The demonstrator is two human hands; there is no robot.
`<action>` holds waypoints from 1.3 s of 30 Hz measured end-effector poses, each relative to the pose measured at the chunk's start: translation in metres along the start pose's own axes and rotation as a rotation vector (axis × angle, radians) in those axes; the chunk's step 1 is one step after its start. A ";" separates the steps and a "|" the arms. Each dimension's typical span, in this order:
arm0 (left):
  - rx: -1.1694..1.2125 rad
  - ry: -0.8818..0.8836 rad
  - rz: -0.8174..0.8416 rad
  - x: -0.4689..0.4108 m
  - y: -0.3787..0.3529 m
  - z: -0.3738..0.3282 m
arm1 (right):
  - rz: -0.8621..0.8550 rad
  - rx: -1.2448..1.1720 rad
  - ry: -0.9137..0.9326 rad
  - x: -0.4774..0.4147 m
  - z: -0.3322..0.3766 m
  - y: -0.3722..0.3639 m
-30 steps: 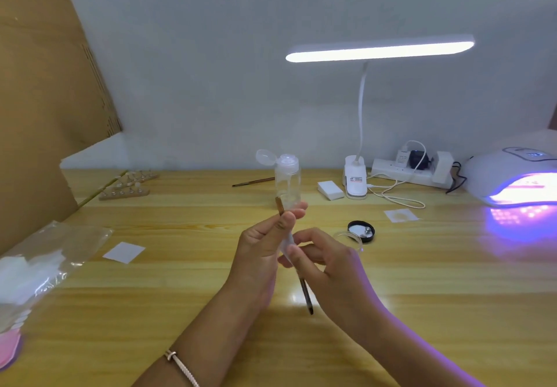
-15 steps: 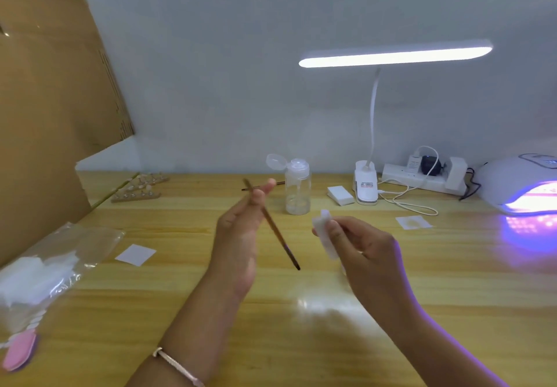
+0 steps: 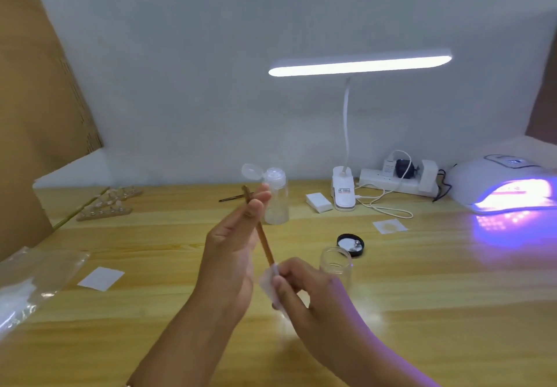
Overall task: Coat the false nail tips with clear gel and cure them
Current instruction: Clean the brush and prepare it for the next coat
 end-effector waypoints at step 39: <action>-1.398 -0.093 0.545 0.031 0.001 -0.005 | -0.272 0.847 0.357 0.003 -0.012 0.086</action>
Point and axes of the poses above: each hand's wrist, its own x-axis away from the middle knuckle, its own y-axis out of the back of the hand, z = x × y, the point moved 2 cm from there along -x, towards the middle knuckle, and after that the axes turned 2 degrees about z, right-handed, at the moved point
